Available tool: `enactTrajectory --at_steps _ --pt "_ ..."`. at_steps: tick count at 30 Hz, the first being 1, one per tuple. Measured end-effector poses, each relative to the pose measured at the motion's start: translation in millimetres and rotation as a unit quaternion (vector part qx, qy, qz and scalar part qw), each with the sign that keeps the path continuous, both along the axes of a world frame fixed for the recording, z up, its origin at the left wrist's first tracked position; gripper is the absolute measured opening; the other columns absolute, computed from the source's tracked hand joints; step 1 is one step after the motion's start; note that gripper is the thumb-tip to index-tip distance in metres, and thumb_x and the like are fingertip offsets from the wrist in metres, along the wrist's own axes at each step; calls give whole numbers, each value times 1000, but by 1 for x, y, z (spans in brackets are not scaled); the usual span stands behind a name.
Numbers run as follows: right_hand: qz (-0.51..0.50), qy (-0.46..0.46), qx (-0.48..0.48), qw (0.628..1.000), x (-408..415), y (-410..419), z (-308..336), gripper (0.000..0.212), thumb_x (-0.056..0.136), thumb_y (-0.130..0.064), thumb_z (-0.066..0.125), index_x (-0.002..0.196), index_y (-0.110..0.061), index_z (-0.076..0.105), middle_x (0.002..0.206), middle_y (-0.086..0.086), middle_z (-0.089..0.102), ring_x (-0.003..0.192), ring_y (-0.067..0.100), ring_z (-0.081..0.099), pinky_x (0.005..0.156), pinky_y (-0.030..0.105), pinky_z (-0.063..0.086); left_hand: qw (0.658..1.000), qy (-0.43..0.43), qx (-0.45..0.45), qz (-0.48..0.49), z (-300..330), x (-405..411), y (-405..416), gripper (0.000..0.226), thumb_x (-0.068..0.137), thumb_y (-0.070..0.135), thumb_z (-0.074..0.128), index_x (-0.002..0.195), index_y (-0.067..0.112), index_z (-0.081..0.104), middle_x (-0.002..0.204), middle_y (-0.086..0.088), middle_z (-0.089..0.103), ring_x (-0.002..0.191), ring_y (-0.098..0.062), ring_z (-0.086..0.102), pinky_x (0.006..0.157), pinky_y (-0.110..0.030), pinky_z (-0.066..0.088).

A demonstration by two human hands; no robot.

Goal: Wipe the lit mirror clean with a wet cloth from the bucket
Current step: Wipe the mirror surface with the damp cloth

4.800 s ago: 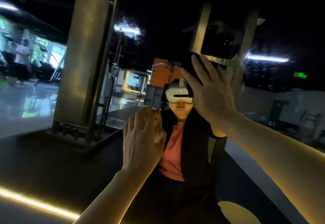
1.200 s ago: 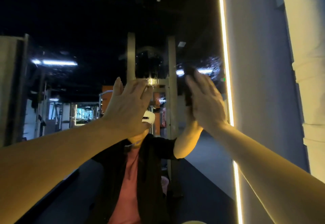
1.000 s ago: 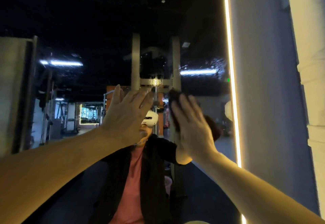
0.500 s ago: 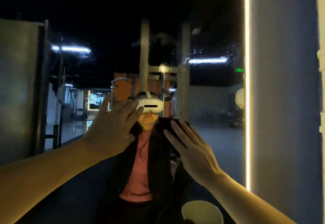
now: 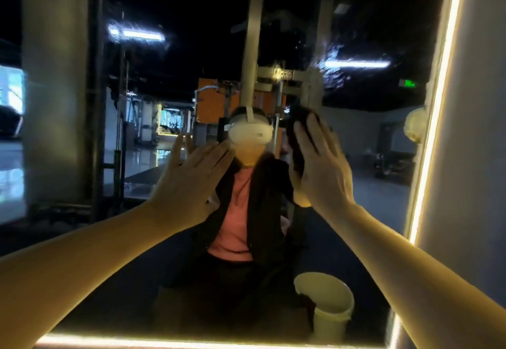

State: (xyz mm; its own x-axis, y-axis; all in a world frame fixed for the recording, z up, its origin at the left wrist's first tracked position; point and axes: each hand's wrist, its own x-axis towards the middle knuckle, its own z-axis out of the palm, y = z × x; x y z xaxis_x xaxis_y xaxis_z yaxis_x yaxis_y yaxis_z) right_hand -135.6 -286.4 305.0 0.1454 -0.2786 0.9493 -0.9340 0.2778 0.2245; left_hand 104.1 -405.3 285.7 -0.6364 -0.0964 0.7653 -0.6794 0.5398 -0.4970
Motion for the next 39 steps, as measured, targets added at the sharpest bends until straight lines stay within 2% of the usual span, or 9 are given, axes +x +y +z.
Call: enactTrajectory --at_steps 3,9,12,16,20,24,30,35,39 --pt "18 -55 -34 998 28 -17 7 77 85 -10 71 153 -14 33 162 11 24 150 32 19 120 46 22 999 25 27 -3 -11 0 0 103 67 47 79 151 9 33 158 -12 31 143 -32 31 112 -68 4" --pt "17 205 302 931 22 0 -104 68 88 -5 39 154 -20 29 162 7 25 150 32 18 119 57 23 986 116 113 -30 -44 5 -1 103 68 36 84 153 17 29 157 -9 30 141 -32 31 112 -70 9" --pt "-6 125 154 980 9 0 -68 82 79 -1 70 151 -20 35 158 9 32 146 34 27 115 53 31 971 176 157 -38 -81 10 3 102 65 26 88 151 23 34 155 -8 32 137 -32 30 110 -73 16" --pt "19 -53 -12 998 38 -17 -42 67 92 -9 63 153 -16 35 163 11 21 150 35 16 120 47 21 958 200 200 -38 -140 13 12 105 62 16 89 151 25 35 157 -10 29 133 -34 35 107 -74 20" --pt "55 148 205 966 53 -19 -165 63 93 -3 40 154 -18 31 163 8 21 151 33 8 121 52 15 945 198 258 -25 -186 15 21 114 57 14 92 152 27 31 156 -11 29 132 -32 35 106 -74 22" --pt "15 291 320 901 7 17 -227 85 81 -9 70 154 -19 27 161 5 20 152 30 6 122 48 14 948 156 276 -29 -218 18 25 122 52 18 95 154 25 28 158 -12 25 134 -32 34 105 -75 23" --pt "-5 -115 1 993 4 22 -190 87 81 10 65 153 -20 27 163 8 15 149 38 12 110 58 36 947 140 283 -51 -231 7 22 117 58 17 91 155 24 25 161 -13 19 143 -35 26 108 -75 17" --pt "7 69 219 973 39 14 -289 75 86 9 43 153 -19 27 162 6 19 151 34 11 118 53 24 946 133 289 -68 -249 3 26 111 59 17 92 153 20 32 161 -14 17 146 -37 23 110 -73 10" --pt "-51 -28 180 982 -11 67 -270 79 88 8 54 155 -21 25 160 8 26 149 33 18 103 56 47 951 95 272 -110 -255 -15 37 110 56 15 92 151 20 36 160 -15 20 146 -35 22 110 -74 11"
